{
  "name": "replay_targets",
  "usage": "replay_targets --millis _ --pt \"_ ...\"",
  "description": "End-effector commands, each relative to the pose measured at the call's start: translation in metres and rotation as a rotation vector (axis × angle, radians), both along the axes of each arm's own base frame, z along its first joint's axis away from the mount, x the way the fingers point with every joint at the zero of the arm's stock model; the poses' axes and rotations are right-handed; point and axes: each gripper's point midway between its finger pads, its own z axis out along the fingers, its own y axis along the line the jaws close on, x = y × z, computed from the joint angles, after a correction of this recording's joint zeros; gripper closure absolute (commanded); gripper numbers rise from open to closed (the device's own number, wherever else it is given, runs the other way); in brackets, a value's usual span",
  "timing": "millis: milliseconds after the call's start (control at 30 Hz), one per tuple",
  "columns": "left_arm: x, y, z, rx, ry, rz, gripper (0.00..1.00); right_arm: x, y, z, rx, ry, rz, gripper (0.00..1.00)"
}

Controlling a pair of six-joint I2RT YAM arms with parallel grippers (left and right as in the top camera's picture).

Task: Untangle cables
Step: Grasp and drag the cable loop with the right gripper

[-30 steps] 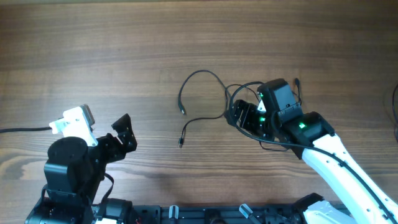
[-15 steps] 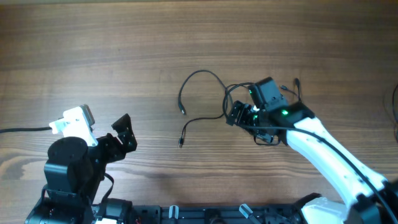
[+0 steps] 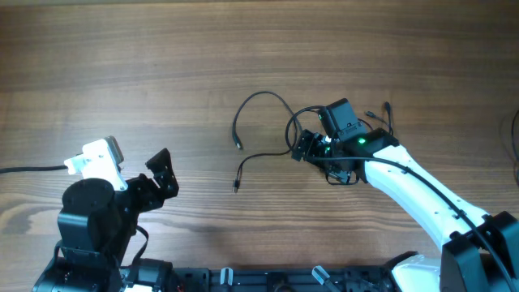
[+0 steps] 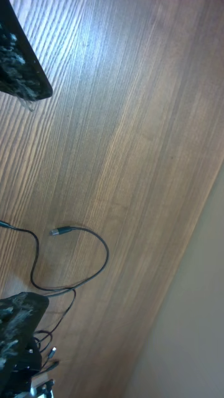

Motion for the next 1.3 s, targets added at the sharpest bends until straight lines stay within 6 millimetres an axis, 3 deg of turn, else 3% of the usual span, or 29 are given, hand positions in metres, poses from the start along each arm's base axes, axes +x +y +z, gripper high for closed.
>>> replay_targets --millis 0,67,133,233,333,433,600,667,733,767,800,833,867,1067,1267 --pt "0.000 0.003 0.000 0.017 -0.002 0.007 0.00 0.004 0.009 0.003 0.015 -0.051 0.117 0.01" --pt "0.000 0.003 0.000 0.018 -0.002 0.007 0.00 0.008 0.014 0.019 0.043 -0.096 0.130 0.01" --pt "0.000 0.003 0.000 0.017 -0.002 0.007 0.00 0.017 0.007 0.051 0.032 -0.214 0.118 0.00" --pt "0.000 0.003 0.000 0.017 -0.002 0.007 0.00 0.017 -0.020 0.087 -0.060 -0.349 0.061 0.00" --pt "0.000 0.003 0.000 0.017 -0.003 0.007 0.00 0.009 -0.055 0.104 -0.190 -0.414 -0.015 0.00" --pt "0.000 0.003 0.000 0.017 -0.003 0.007 0.00 -0.001 -0.072 0.098 -0.262 -0.400 -0.037 0.00" --pt "0.000 0.003 0.000 0.017 -0.002 0.007 0.00 -0.011 -0.077 0.046 -0.315 -0.286 -0.014 0.00" --pt "0.000 0.003 0.000 0.017 -0.002 0.007 0.00 -0.011 -0.071 0.025 -0.306 -0.250 0.005 0.00" --pt "0.000 0.003 0.000 0.017 -0.003 0.007 0.00 -0.009 -0.057 0.003 -0.262 -0.196 0.056 0.16" --pt "0.000 0.003 0.000 0.017 -0.002 0.007 0.00 -0.007 -0.050 -0.002 -0.245 -0.191 0.104 0.30" --pt "0.000 0.003 0.000 0.017 -0.002 0.007 0.00 -0.005 -0.042 -0.007 -0.228 -0.193 0.156 0.53" --pt "0.000 0.003 0.000 0.017 -0.002 0.007 0.00 -0.004 -0.034 -0.010 -0.195 -0.193 0.193 0.83" --pt "0.000 0.003 0.000 0.017 -0.002 0.007 0.00 -0.004 -0.026 -0.010 -0.158 -0.189 0.207 0.96" --pt "0.000 0.003 0.000 0.017 -0.003 0.007 0.00 -0.006 0.030 0.026 0.157 -0.200 0.288 0.96" --pt "0.000 0.003 0.000 0.017 -0.002 0.007 0.00 -0.011 0.053 0.051 0.334 -0.174 0.269 0.96"
